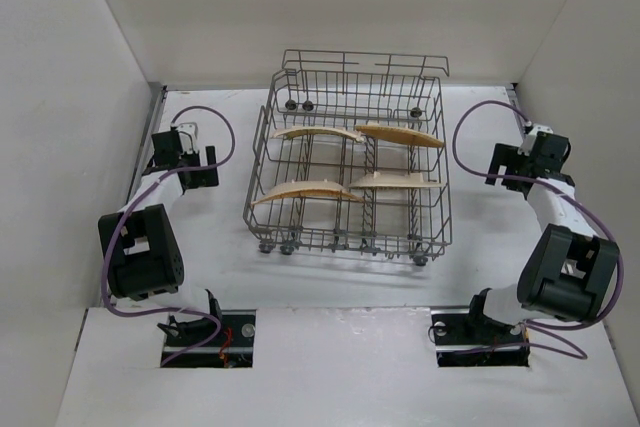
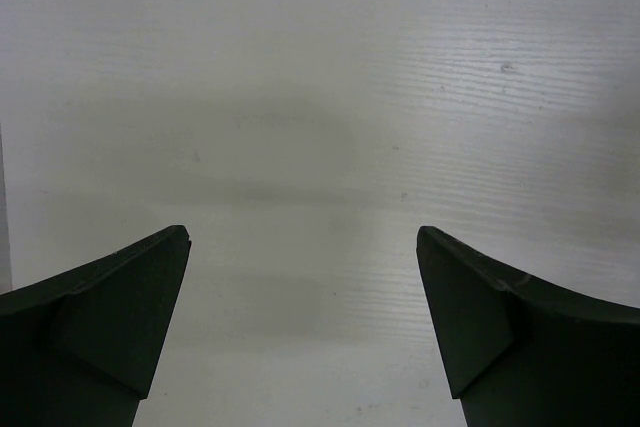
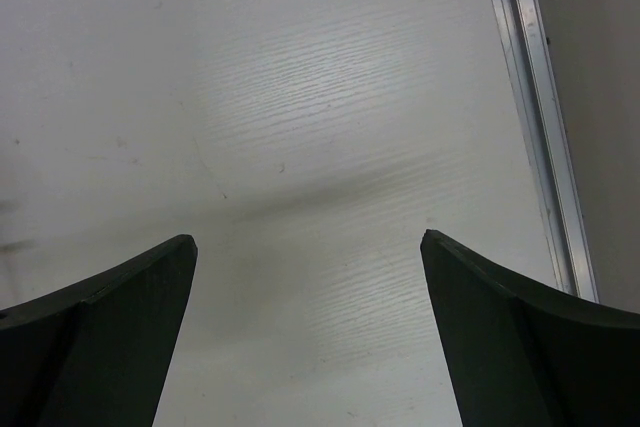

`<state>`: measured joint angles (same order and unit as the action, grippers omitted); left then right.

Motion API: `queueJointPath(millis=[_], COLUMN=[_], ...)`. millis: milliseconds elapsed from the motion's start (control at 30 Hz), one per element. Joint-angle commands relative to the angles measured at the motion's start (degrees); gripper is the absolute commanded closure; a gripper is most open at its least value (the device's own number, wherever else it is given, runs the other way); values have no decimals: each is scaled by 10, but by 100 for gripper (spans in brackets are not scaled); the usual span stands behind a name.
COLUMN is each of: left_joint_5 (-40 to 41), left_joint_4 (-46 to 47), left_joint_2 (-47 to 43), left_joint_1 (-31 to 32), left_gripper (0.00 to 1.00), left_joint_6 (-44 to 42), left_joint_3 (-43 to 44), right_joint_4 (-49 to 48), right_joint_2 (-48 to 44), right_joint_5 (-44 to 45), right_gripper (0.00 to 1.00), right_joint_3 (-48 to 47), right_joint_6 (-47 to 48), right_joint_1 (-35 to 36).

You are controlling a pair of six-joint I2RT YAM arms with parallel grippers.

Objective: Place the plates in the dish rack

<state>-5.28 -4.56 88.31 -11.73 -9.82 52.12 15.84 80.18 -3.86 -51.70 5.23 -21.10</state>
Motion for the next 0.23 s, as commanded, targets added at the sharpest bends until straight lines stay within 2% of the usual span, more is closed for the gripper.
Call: queueJointPath(millis=[0, 200], left_joint_5=[3, 2], left_joint_4=[17, 17], left_joint_2=[1, 2], left_joint_1=[-2, -2], left_gripper=[0, 0], left_joint_6=[-7, -7], left_joint_3=[4, 4], right_joint_4=[-10, -1], right_joint_2=[-2, 6], right_joint_5=[3, -11], right_gripper=[0, 0], right_joint_3=[-25, -32], right_joint_6=[-14, -15], right_joint_1=[-4, -9])
